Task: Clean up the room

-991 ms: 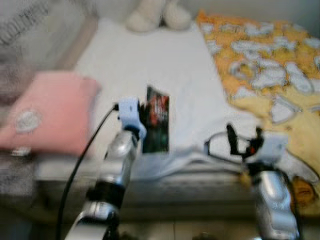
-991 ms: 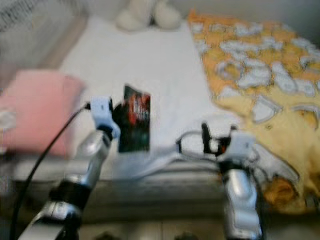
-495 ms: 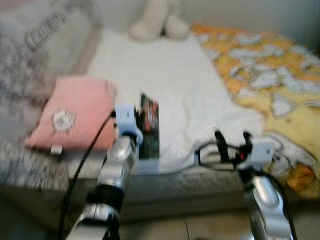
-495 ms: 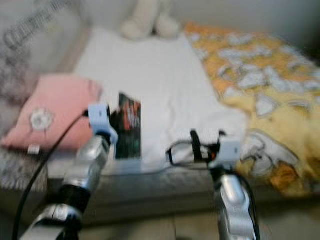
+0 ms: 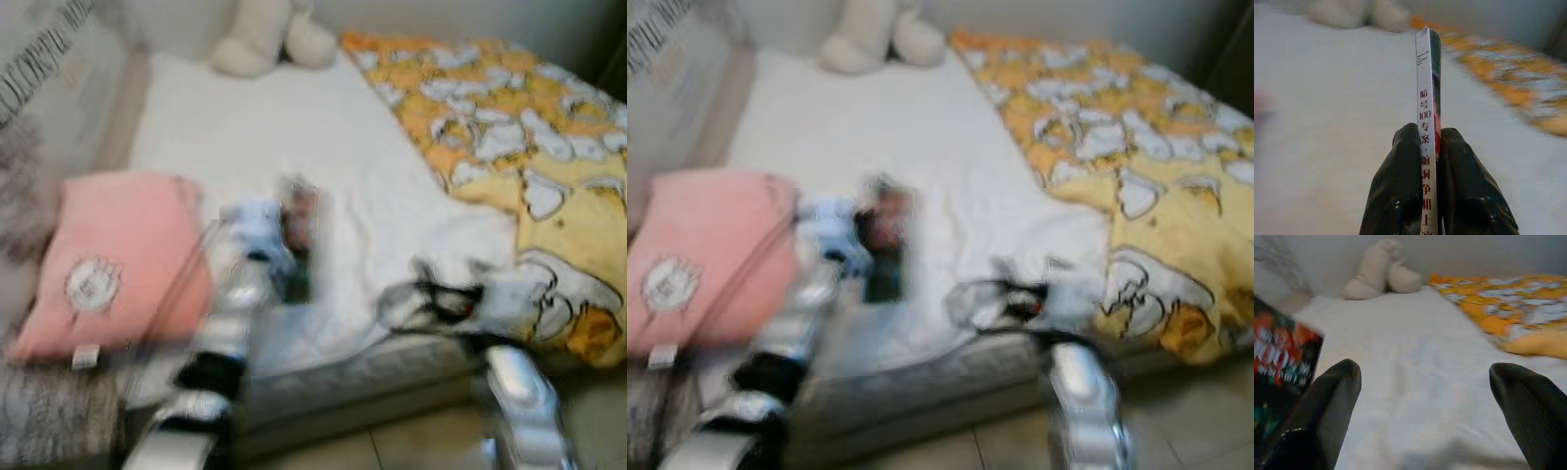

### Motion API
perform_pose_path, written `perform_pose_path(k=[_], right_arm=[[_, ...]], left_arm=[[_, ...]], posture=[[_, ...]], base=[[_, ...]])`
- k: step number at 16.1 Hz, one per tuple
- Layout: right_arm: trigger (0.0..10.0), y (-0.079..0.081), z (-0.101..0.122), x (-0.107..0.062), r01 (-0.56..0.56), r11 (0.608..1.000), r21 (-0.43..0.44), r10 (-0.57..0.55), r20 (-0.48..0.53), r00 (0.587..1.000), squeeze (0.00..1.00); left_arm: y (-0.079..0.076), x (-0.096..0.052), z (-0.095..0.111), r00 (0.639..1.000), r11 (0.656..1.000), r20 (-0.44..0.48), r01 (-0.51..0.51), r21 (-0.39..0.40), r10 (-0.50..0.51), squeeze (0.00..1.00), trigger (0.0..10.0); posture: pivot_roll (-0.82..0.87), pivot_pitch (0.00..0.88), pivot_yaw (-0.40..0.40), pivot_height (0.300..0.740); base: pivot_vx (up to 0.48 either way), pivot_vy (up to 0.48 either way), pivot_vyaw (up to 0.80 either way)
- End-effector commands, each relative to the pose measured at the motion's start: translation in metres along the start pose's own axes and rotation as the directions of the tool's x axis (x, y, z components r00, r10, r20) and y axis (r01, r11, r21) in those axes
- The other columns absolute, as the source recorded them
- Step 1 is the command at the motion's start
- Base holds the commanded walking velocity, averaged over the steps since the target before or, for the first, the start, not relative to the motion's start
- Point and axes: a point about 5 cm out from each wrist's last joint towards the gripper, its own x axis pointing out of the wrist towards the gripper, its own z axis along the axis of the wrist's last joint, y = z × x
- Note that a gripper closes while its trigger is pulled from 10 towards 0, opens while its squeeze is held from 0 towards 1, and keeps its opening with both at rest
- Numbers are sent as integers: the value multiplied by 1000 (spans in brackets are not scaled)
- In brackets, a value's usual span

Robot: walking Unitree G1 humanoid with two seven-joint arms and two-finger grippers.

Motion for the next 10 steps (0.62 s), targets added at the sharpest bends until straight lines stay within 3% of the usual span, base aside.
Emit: perform_pose_path(k=[1,4,6,8,10], right_arm=[[10000,-11,1,-4,29,999,-30,-29,-9,1000,0],[10000,-10,0,-7,19,999,-34,-19,-20,1000,0],[10000,-10,0,-8,12,999,-33,-13,-27,1000,0],[10000,-10,-2,-12,13,1000,-24,-14,-44,999,0],[10000,-9,-3,-20,-8,999,-34,6,-73,997,0]], left_arm=[[-16,4,9,999,999,36,38,-10,-38,0,10000],[-17,7,9,999,999,26,32,0,-32,0,10000],[-21,12,5,999,1000,-29,20,-17,-20,0,10000],[-33,23,0,991,995,-126,23,-97,-35,0,10000],[-60,32,3,973,974,-188,90,-208,-130,0,10000]], posture=[[-70,0,9,740],[-73,0,4,740],[-72,0,0,740],[-77,12,-18,740],[-133,41,-27,740]], base=[[0,439,0],[0,435,0],[266,401,0],[0,0,0],[0,0,0]])
